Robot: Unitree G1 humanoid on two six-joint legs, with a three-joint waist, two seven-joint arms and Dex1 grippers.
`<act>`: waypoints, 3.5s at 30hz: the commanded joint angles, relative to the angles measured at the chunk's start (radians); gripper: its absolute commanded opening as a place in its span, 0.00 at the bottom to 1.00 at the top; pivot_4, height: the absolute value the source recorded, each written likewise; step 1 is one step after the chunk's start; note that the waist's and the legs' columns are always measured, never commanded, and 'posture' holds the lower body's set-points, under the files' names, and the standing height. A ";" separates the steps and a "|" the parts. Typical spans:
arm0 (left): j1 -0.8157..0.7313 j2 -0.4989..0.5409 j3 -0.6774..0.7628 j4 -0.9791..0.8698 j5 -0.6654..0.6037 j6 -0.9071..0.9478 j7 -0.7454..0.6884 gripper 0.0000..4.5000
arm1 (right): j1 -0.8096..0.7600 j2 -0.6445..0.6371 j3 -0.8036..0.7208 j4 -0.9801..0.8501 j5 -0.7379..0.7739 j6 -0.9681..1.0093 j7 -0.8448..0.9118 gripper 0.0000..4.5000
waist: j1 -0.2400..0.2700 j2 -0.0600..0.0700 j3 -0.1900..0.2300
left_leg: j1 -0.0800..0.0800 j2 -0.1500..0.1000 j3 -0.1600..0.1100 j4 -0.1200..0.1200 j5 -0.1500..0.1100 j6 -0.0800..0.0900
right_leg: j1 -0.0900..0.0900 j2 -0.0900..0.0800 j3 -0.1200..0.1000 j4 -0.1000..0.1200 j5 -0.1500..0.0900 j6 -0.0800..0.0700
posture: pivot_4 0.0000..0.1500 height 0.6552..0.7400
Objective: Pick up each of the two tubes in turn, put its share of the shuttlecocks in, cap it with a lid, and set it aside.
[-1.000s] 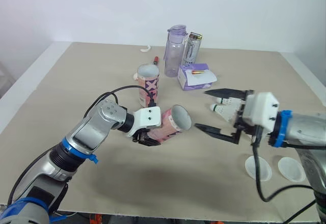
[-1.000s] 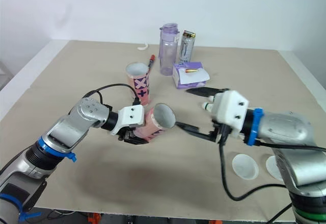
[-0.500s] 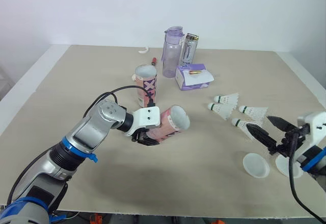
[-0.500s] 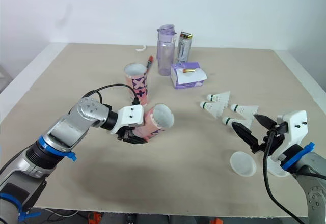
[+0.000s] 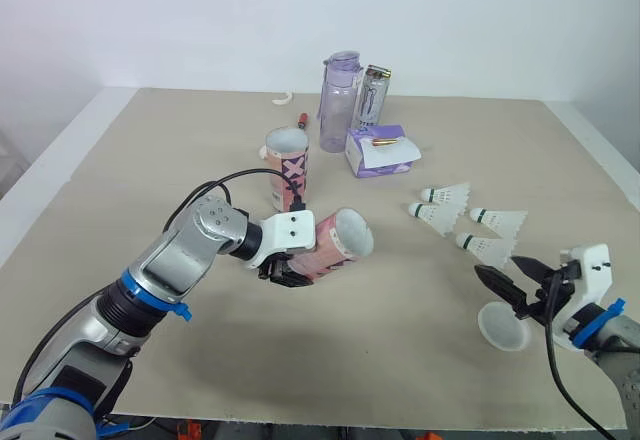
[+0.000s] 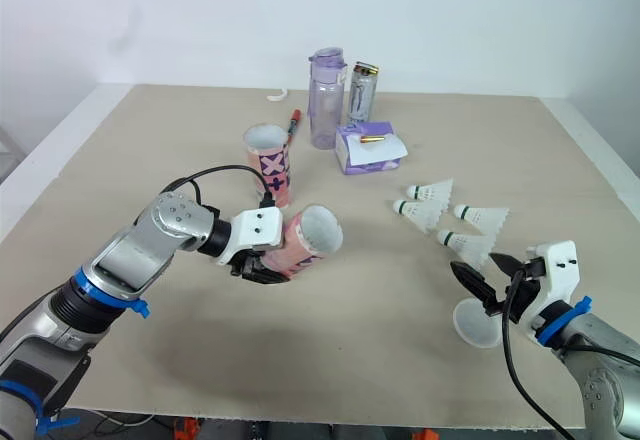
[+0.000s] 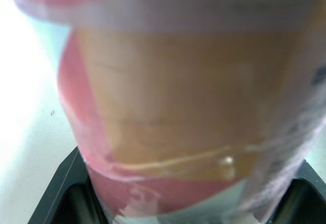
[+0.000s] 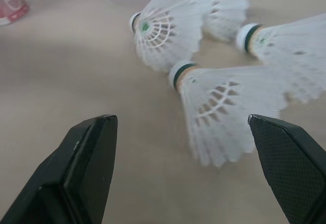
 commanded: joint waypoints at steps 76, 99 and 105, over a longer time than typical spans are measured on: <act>0.023 -0.009 -0.034 -0.023 -0.006 0.063 0.006 0.67 | -0.685 -0.330 0.542 -0.326 -0.192 -0.321 0.473 0.76 | 0.004 0.000 0.002 | -0.002 -0.001 0.000 0.001 0.000 0.000 | -0.001 -0.002 0.000 0.000 0.000 -0.001 | 1.00 1.00; -0.021 -0.015 -0.064 0.029 0.018 0.010 -0.017 0.67 | -0.920 -0.321 0.755 -0.193 -0.170 0.008 0.545 0.16 | 0.003 0.000 0.002 | -0.001 0.000 0.000 0.001 0.000 0.000 | -0.002 -0.002 -0.001 0.000 0.001 -0.001 | 1.00 1.00; -0.029 -0.022 -0.064 0.045 0.023 0.004 -0.023 0.67 | -1.008 -0.270 0.859 -0.114 -0.305 -0.043 0.576 0.03 | 0.006 0.000 0.002 | -0.005 -0.002 0.000 0.002 0.000 0.000 | -0.004 -0.003 -0.001 0.000 0.001 -0.001 | 1.00 1.00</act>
